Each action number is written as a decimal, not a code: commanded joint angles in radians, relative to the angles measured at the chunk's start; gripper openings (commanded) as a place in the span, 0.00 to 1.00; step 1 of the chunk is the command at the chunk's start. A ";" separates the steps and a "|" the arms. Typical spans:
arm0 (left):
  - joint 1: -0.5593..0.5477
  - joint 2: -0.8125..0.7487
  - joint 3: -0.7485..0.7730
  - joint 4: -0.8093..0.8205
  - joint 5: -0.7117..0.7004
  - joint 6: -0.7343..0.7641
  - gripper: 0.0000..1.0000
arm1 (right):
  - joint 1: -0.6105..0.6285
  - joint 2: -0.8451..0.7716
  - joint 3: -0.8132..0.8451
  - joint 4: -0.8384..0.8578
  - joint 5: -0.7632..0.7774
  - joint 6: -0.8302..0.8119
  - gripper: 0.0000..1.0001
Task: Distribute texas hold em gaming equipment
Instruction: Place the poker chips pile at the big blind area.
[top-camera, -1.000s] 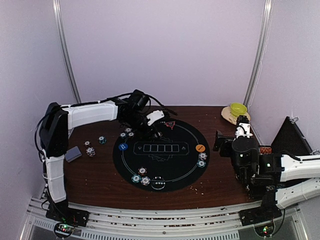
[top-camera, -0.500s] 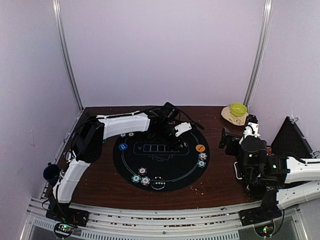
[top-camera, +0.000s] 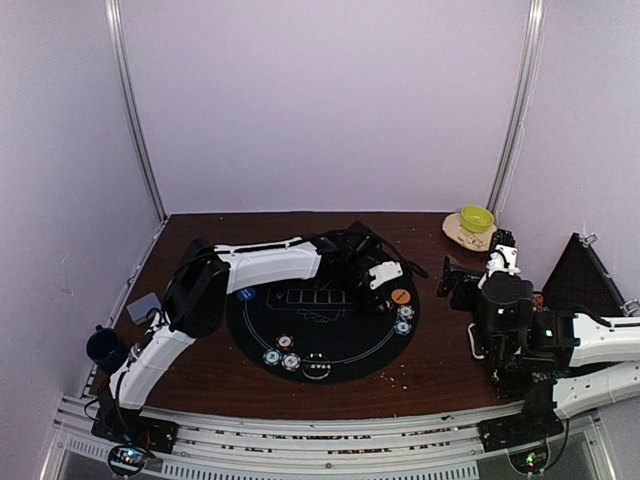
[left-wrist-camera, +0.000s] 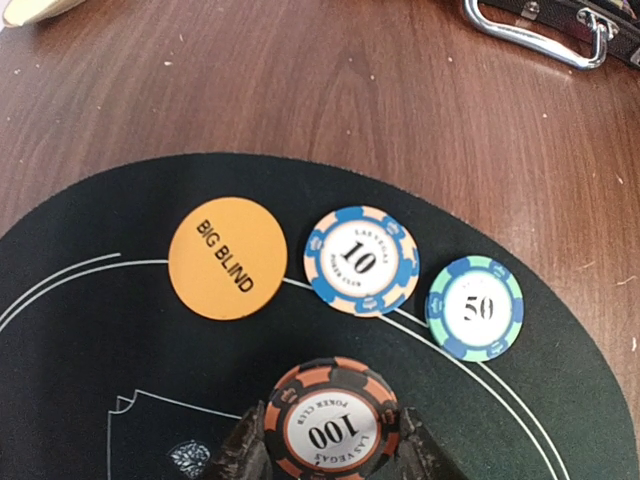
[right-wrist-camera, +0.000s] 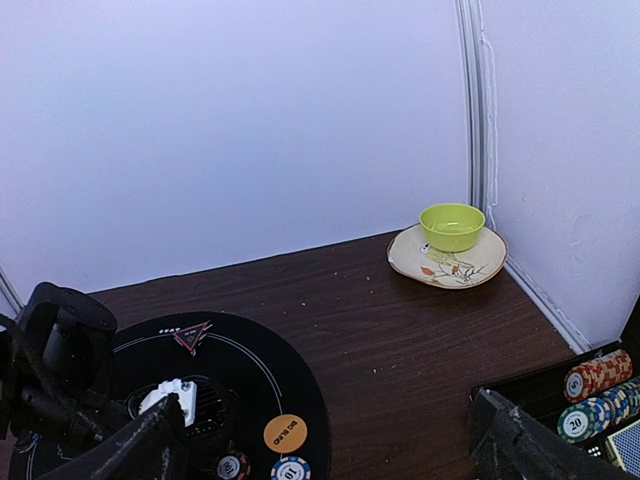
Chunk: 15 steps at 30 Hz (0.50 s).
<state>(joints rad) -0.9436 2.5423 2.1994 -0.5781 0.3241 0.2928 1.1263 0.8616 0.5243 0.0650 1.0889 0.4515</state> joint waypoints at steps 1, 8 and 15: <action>-0.005 0.029 0.028 0.021 0.031 -0.008 0.30 | 0.005 -0.011 -0.006 0.001 0.002 0.000 1.00; -0.011 0.070 0.073 0.021 0.046 -0.020 0.30 | 0.004 -0.013 -0.007 0.001 0.001 0.000 1.00; -0.015 0.105 0.112 0.000 0.067 -0.027 0.30 | 0.004 -0.015 -0.004 0.001 -0.001 0.000 1.00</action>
<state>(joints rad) -0.9474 2.6205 2.2707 -0.5835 0.3584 0.2794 1.1263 0.8600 0.5243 0.0647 1.0882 0.4515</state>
